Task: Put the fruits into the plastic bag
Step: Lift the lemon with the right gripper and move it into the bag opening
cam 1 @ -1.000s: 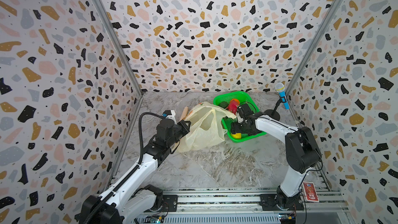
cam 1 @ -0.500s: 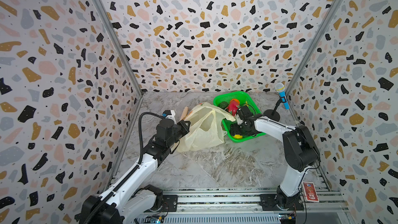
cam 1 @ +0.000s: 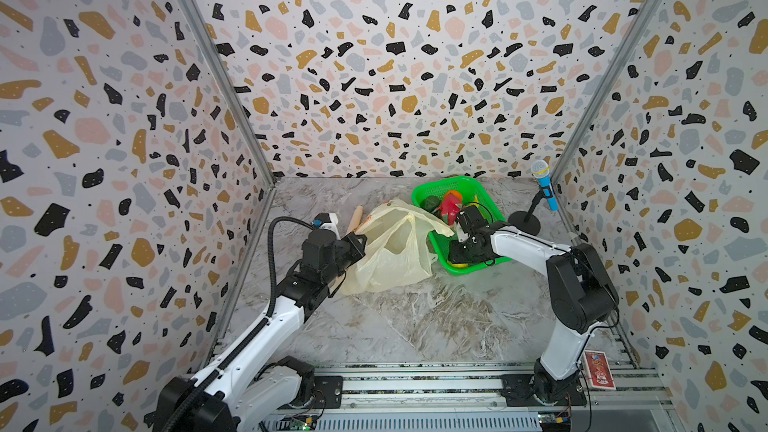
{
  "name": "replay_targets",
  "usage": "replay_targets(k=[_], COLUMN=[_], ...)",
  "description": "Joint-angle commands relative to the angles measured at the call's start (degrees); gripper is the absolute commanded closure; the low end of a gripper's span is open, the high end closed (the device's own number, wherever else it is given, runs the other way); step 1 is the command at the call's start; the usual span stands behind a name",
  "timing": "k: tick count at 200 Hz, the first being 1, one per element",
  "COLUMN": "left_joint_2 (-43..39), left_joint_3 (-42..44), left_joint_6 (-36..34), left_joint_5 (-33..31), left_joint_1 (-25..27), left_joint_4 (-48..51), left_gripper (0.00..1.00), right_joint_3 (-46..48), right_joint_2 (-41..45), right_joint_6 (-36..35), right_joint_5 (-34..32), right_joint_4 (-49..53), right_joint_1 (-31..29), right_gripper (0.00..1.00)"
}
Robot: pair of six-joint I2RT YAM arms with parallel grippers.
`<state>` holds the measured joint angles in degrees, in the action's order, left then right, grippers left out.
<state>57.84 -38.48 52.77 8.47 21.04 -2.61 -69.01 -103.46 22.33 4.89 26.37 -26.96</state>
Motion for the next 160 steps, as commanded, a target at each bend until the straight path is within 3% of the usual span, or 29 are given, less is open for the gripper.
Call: replay_targets(k=[1,53,78,123,160], left_joint_2=[-0.01,0.42,1.04,1.66,1.88], left_joint_3=[-0.58,-0.53,-1.07,-0.69,0.68], left_joint_6=[-1.27,-1.71,-4.38,-4.43,-2.47], left_joint_5=[0.22,2.55,3.97,5.66,6.55], left_joint_1=[-0.36,-0.41,-0.45,-0.45,-0.47], left_joint_4=[-1.17,-2.36,-1.97,-2.02,-4.39], left_gripper=[1.00,1.00,1.00,1.00,1.00], right_joint_3=[-0.63,-4.90,-6.94,-13.19,-8.92], right_joint_2=[6.23,23.91,30.64,26.18,20.51], right_joint_6=[0.12,-0.67,-2.32,-1.06,4.92], right_joint_5=[-0.59,-6.97,-9.04,2.99,13.36], right_joint_4=[1.31,-0.02,-5.35,-12.15,-25.78], right_joint_1=[0.37,0.79,-2.86,-13.44,-18.90], right_gripper=[0.62,0.62,0.63,0.62,0.61])
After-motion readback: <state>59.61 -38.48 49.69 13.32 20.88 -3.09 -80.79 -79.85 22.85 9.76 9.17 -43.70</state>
